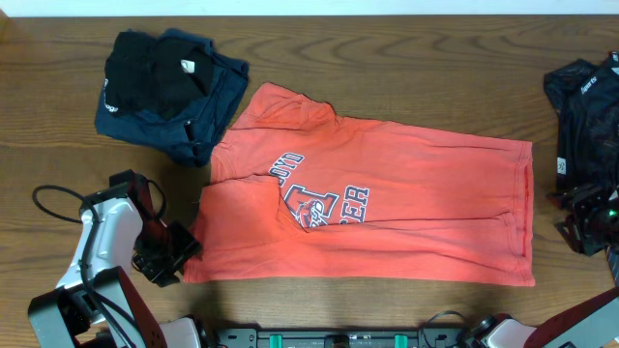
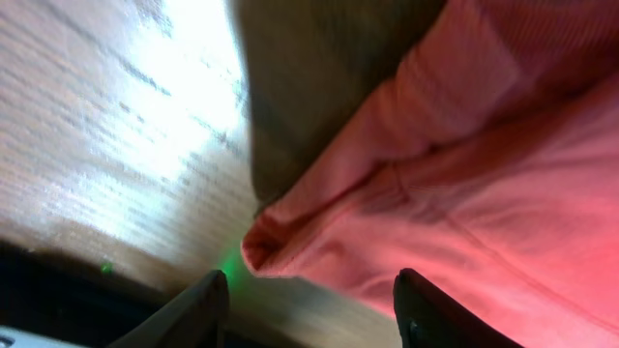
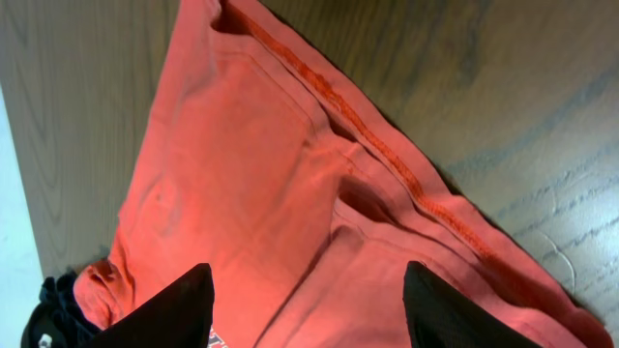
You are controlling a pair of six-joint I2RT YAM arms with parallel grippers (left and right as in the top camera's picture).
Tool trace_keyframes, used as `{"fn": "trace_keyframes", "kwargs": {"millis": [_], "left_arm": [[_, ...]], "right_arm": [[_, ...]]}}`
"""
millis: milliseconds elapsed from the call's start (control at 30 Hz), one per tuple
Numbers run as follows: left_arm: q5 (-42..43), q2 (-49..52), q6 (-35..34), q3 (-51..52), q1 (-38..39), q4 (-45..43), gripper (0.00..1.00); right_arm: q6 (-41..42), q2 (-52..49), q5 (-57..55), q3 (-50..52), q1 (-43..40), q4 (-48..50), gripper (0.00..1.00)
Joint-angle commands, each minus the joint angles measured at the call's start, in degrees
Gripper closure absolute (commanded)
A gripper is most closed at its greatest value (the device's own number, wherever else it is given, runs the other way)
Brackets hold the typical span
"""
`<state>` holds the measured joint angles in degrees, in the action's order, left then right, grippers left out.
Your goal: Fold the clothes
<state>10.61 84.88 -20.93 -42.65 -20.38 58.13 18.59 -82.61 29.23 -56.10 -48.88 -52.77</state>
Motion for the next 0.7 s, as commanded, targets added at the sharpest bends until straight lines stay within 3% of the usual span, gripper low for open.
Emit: {"fn": "trace_keyframes", "kwargs": {"millis": [0, 100, 300, 467, 533, 667], "left_arm": [[2.3, -0.6, 2.5, 0.2, 0.9, 0.6, 0.43], [4.2, -0.9, 4.2, -1.7, 2.4, 0.6, 0.43], [5.9, -1.8, 10.6, -10.1, 10.4, 0.0, 0.44], [5.9, -1.7, 15.7, -16.7, 20.5, -8.8, 0.56], [5.7, -1.5, 15.8, -17.4, 23.4, -13.1, 0.67], [5.7, -1.4, 14.8, -17.6, 25.7, -16.5, 0.68]], "right_arm": [[-1.3, 0.9, 2.8, -0.9, 1.3, 1.8, 0.39], [-4.1, 0.9, 8.4, -1.0, 3.3, 5.4, 0.38], [-4.1, 0.9, 8.1, -1.0, 10.0, 10.5, 0.43], [-3.2, 0.5, 2.0, -1.0, 17.2, 16.6, 0.44], [-1.6, -0.5, -3.4, -1.0, 20.3, 17.2, 0.51], [1.0, -5.0, -14.4, -0.9, 24.3, 16.9, 0.74]]}}
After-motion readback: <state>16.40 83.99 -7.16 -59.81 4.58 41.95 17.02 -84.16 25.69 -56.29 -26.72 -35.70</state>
